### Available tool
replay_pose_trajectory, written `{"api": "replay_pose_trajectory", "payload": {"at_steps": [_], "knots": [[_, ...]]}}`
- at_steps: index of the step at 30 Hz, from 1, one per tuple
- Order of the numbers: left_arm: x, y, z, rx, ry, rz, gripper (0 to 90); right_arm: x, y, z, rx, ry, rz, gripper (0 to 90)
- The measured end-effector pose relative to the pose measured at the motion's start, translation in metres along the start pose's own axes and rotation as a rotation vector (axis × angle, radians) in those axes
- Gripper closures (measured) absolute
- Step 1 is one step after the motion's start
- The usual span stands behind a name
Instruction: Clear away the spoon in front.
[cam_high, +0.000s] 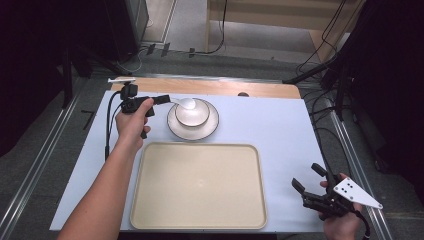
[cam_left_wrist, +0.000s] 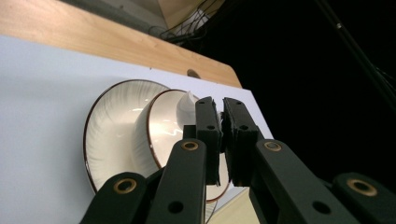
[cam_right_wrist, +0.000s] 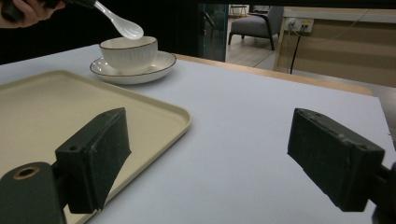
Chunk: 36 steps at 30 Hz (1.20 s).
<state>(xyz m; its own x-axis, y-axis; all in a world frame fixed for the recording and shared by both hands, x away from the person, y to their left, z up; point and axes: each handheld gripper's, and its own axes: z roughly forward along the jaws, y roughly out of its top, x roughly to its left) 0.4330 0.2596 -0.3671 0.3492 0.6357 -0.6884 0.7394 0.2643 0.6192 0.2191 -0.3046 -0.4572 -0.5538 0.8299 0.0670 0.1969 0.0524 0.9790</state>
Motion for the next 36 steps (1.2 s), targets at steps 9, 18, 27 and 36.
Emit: {"api": "replay_pose_trajectory", "payload": {"at_steps": [9,18,27,36], "knots": [[-0.012,-0.007,-0.031,-0.047,-0.004,0.02,87.1,0.001,0.0,0.001,0.006,0.002,-0.003,13.0],[-0.016,-0.023,-0.062,-0.067,0.0,0.04,87.1,0.004,0.0,0.003,0.012,0.007,-0.011,13.1],[-0.015,-0.048,-0.093,-0.106,0.0,0.033,87.1,0.005,-0.001,0.005,0.02,0.01,-0.015,13.1],[-0.024,-0.085,-0.122,-0.141,0.052,0.065,87.1,0.004,-0.002,0.006,0.023,0.011,-0.017,13.1]]}}
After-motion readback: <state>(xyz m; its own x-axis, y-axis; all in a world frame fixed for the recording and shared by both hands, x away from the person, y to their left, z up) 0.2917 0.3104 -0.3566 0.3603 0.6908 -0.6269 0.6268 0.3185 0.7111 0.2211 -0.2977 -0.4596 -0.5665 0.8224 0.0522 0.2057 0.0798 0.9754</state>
